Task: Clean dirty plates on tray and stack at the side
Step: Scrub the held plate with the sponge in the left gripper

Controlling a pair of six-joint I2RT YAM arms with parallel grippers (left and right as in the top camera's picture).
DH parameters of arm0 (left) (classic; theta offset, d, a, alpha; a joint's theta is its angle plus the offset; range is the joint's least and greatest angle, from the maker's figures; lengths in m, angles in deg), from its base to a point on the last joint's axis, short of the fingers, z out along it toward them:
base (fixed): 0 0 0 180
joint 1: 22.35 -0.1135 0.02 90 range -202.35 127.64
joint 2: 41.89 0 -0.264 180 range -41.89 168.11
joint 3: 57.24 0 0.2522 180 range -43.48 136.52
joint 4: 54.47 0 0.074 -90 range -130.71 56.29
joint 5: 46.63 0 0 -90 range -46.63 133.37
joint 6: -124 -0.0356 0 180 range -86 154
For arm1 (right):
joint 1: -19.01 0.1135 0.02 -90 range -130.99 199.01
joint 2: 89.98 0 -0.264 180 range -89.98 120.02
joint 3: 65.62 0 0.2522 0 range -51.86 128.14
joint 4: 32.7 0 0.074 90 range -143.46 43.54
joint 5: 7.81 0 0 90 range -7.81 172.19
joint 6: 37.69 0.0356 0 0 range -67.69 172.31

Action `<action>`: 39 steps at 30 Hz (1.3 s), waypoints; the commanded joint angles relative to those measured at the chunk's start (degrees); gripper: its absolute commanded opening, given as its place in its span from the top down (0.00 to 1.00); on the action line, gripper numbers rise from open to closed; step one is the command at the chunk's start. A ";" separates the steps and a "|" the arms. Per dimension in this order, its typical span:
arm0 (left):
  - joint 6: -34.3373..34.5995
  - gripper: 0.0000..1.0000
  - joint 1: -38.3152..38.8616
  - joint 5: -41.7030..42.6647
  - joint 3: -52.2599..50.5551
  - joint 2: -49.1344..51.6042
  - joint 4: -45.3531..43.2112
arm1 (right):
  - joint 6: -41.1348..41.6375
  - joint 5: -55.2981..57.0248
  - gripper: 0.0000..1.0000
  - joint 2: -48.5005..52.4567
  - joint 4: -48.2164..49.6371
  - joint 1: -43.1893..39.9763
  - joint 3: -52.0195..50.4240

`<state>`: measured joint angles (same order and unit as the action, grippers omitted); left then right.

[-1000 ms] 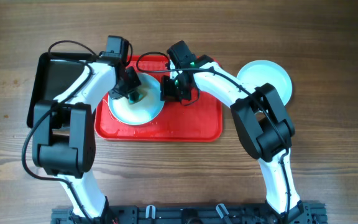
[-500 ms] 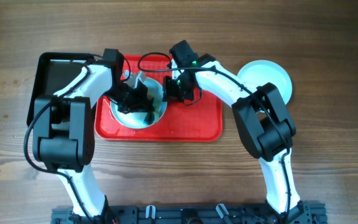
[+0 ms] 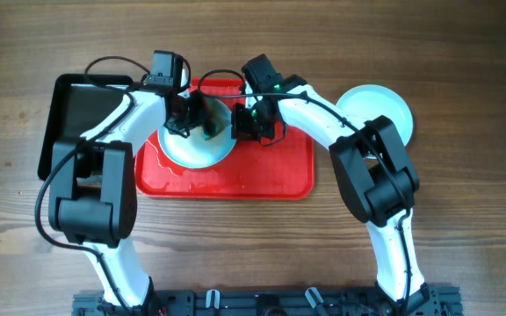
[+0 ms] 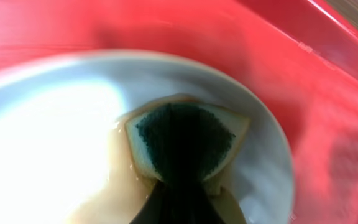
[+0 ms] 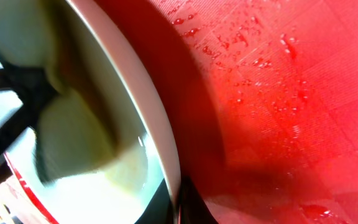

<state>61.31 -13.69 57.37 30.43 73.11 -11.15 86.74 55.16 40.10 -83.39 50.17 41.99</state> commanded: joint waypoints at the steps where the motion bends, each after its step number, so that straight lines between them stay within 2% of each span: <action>1: 8.76 0.96 -1.42 -22.56 -1.25 2.10 6.27 | -0.63 1.03 0.96 1.73 -1.18 0.28 -0.59; 5: 8.87 0.96 -1.44 -24.98 -0.46 1.40 17.42 | -0.63 1.05 0.95 1.73 -1.18 0.28 -0.59; 7: 4.24 0.96 -1.44 -22.86 0.48 0.85 20.92 | -0.61 1.03 0.96 1.73 -1.16 0.28 -0.59; 9: -6.29 0.96 -1.44 -14.49 1.77 0.37 23.50 | -0.63 1.03 0.96 1.73 -1.11 0.28 -0.59; 12: -17.73 0.96 -1.70 0.57 2.36 0.28 26.40 | -0.63 1.03 0.96 1.73 -1.18 0.28 -0.59; 14: -23.37 0.96 -2.29 9.57 2.34 0.28 28.61 | -0.61 1.03 0.96 1.73 -1.18 0.28 -0.59; 17: -28.85 0.96 -2.95 17.42 2.34 0.28 29.68 | -0.63 1.03 0.96 1.73 -1.07 0.28 -0.59; 21: -26.10 0.96 -2.95 17.62 2.16 0.42 22.88 | -0.81 1.01 0.96 1.73 -1.07 0.28 -0.59; 24: -17.07 0.96 -2.95 11.96 2.16 1.09 13.88 | -0.83 1.01 0.96 1.73 -1.07 0.28 -0.59; 28: -6.19 0.96 -2.95 -6.54 2.16 1.49 9.60 | -0.83 1.03 0.96 1.73 -1.07 0.28 -0.59; 29: -3.17 0.96 -2.95 -13.40 2.16 1.49 9.77 | -0.83 1.03 0.96 1.73 -1.03 0.28 -0.59; 30: 1.33 0.96 -2.95 -24.09 2.19 1.49 11.32 | -0.85 1.03 0.96 1.73 -1.03 0.28 -0.59; 33: 5.33 0.96 -2.95 -34.23 2.23 1.31 15.06 | -0.81 1.03 0.96 1.73 -0.98 0.28 -0.59; 36: 5.31 0.96 -2.89 -32.22 3.98 0.26 20.55 | -0.83 1.03 0.96 1.73 -0.92 0.28 -0.59; 39: 4.33 0.96 -2.91 -26.08 9.07 -1.77 27.32 | -0.83 1.03 0.96 1.73 -0.94 0.28 -0.59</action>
<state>63.98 -14.98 36.35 35.59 72.32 11.45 85.85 53.68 40.21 -83.41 51.37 41.99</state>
